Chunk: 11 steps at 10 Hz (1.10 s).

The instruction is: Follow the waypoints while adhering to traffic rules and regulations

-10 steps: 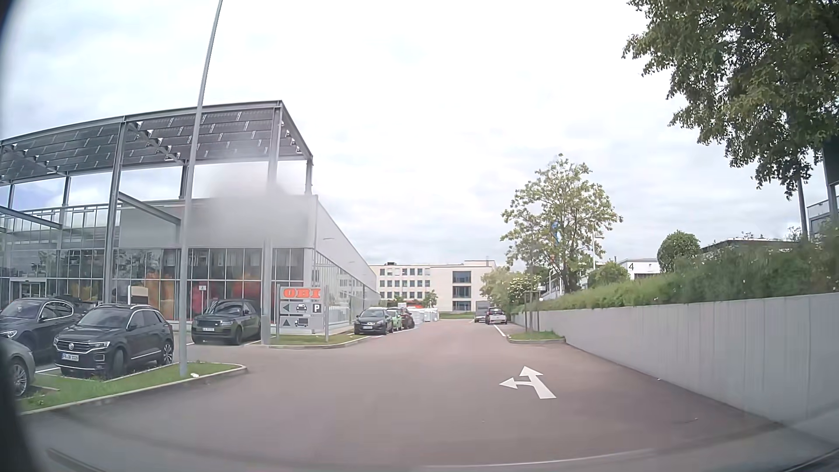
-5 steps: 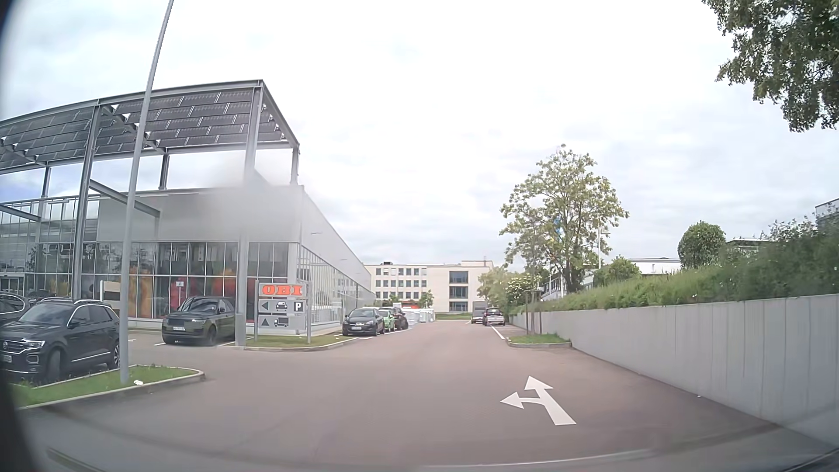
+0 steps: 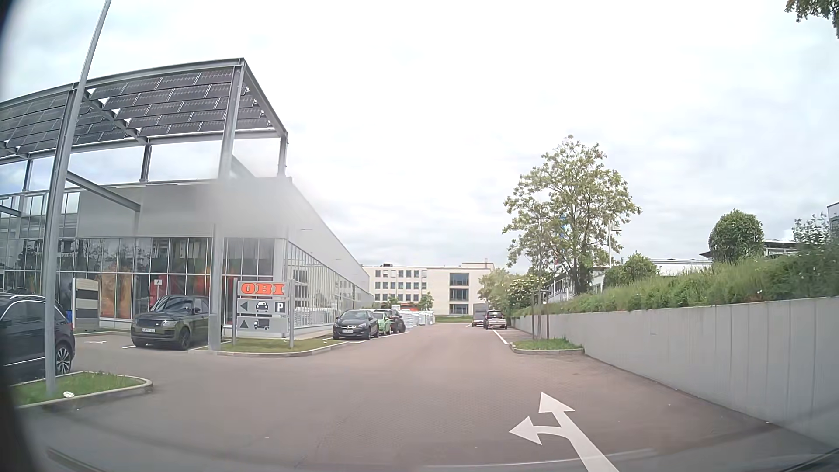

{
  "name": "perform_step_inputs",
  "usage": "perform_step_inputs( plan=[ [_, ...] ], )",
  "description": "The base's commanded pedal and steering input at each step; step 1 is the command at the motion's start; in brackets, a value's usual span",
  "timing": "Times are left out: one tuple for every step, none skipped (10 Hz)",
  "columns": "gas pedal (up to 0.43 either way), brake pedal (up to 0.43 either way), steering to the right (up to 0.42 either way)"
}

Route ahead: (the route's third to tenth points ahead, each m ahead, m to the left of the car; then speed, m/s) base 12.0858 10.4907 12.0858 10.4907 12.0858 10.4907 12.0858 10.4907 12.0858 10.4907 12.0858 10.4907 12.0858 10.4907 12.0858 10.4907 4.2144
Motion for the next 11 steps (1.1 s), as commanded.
perform_step_inputs(
  plan=[
    [0.0, 0.0, 0.0],
    [0.0, 0.0, 0.0],
    [0.0, 0.0, -0.001],
    [0.0, 0.0, -0.002],
    [0.0, 0.0, -0.008],
    [0.0, 0.0, -0.025],
    [0.0, 0.0, -0.049],
    [0.0, 0.0, -0.081],
    [0.0, 0.0, -0.118],
    [0.0, 0.0, -0.172],
    [0.0, 0.0, -0.217]
  ],
)
